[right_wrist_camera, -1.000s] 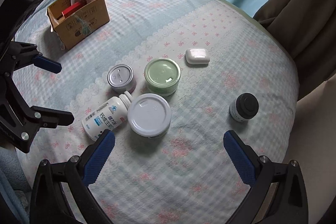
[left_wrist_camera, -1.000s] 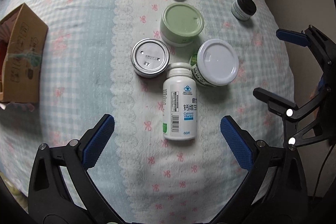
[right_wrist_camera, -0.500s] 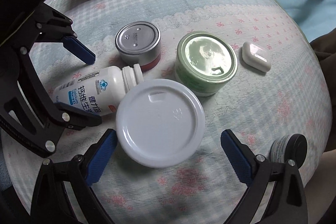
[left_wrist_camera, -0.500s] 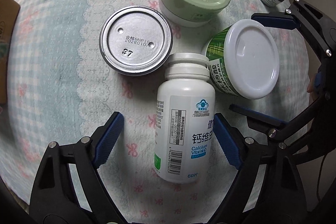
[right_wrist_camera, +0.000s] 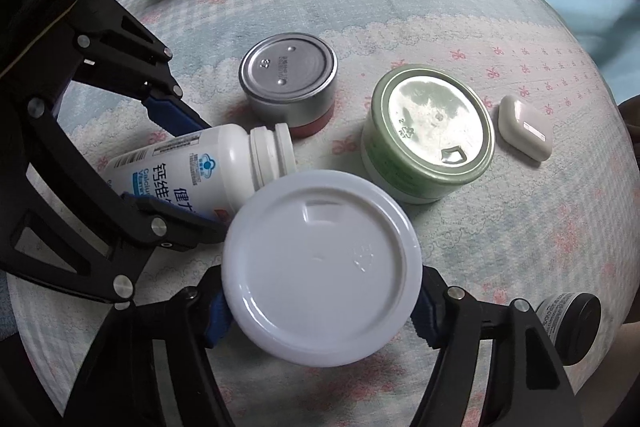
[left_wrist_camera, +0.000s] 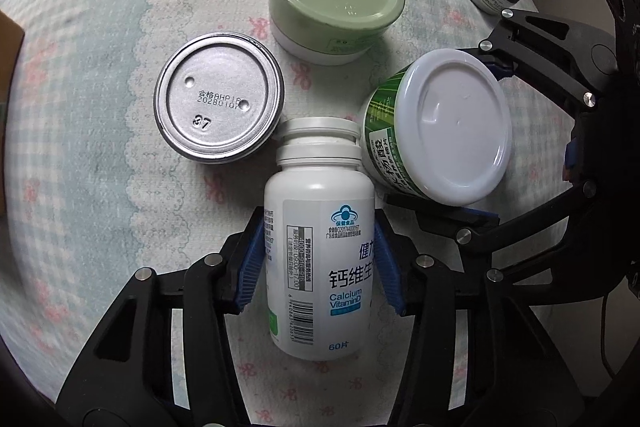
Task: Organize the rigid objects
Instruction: 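Grasp the white vitamin bottle with the left tool while the right tool grasps the green-labelled jar, then carry the bottle and green-labelled jar into the cardboard box and release both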
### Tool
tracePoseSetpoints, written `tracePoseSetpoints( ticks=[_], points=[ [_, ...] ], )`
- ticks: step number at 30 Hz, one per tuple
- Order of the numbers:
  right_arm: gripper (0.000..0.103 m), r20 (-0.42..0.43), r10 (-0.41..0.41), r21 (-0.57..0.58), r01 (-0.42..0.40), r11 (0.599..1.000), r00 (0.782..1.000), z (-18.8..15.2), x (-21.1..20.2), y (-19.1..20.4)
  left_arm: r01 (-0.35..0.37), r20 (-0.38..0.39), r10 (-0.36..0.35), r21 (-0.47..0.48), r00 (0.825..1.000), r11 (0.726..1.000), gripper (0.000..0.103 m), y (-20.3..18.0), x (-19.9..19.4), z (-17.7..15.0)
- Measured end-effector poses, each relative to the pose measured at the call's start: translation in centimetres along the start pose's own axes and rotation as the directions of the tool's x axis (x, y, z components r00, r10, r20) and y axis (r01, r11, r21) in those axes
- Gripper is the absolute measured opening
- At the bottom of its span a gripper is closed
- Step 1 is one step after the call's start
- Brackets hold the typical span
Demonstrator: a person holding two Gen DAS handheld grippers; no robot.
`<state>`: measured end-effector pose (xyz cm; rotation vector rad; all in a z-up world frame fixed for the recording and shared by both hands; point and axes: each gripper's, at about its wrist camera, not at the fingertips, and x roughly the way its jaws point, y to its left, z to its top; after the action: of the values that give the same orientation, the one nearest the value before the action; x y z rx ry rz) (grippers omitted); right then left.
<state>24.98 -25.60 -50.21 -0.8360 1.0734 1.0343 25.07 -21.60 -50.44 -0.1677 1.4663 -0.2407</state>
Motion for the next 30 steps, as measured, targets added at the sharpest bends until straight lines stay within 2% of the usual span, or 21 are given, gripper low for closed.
tracePoseSetpoints(
  ticks=[8, 17, 22, 30],
  points=[
    [0.066, -0.004, -0.032, 0.047, 0.032, 0.998, 0.999, -0.6, -1.3, 0.0, 0.031, 0.027, -0.03, -0.014, 0.999, 0.999, 0.046, 2.0, -1.5, -1.1],
    [0.066, 0.016, -0.096, 0.214, 0.091, 0.973, 0.995, -0.5, -5.3, -0.1, 0.075, 0.109, -0.071, -0.028, 0.992, 0.997, 0.046, 3.9, -6.1, -2.2],
    [0.066, 0.033, -0.138, 0.309, 0.122, 0.943, 0.99, 0.4, -9.6, 1.1, 0.089, 0.182, -0.08, -0.039, 0.98, 0.995, 0.046, 4.7, -11.7, -2.9],
    [0.066, 0.064, -0.205, 0.445, 0.156, 0.882, 0.977, 4.7, -19.3, 3.0, 0.099, 0.331, -0.075, -0.055, 0.941, 0.994, 0.046, 6.0, -24.1, -3.9]
  ],
)
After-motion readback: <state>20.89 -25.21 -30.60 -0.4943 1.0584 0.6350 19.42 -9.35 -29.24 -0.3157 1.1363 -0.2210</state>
